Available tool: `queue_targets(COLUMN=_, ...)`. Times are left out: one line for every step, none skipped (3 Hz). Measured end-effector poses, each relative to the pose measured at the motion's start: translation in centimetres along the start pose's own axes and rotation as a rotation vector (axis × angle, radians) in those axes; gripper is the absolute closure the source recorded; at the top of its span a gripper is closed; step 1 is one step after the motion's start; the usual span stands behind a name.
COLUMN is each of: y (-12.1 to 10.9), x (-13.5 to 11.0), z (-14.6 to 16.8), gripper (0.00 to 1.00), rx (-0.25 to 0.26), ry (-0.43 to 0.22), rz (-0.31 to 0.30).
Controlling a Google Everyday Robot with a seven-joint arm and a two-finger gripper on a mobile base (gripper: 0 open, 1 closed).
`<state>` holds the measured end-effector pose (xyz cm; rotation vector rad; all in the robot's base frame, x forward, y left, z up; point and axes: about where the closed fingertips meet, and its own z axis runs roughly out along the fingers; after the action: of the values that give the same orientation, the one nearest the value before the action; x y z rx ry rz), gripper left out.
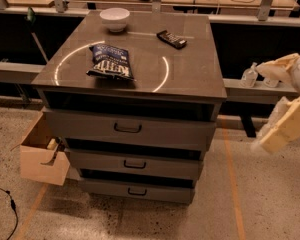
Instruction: Place blue chip bag into middle drawer
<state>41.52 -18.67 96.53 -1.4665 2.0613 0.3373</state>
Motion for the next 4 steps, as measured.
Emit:
queue_targets(y=1.9, x=-0.4, z=1.9, gripper=0.0, rx=-0.036, ry=-0.065, rz=0.008)
queue_targets(y=4.0, x=-0.5, z=4.0, gripper=0.0, rx=-0.046, ry=-0.104, rz=-0.005)
queue_targets(y=6.1, x=-0.3, z=7.0, gripper=0.0, rx=-0.035, ry=-0.103, rz=-0.036)
queue_targets(y=8.7, x=1.1, z=12.2, gripper=0.0, rx=-0.061, ry=-0.052, rz=-0.066)
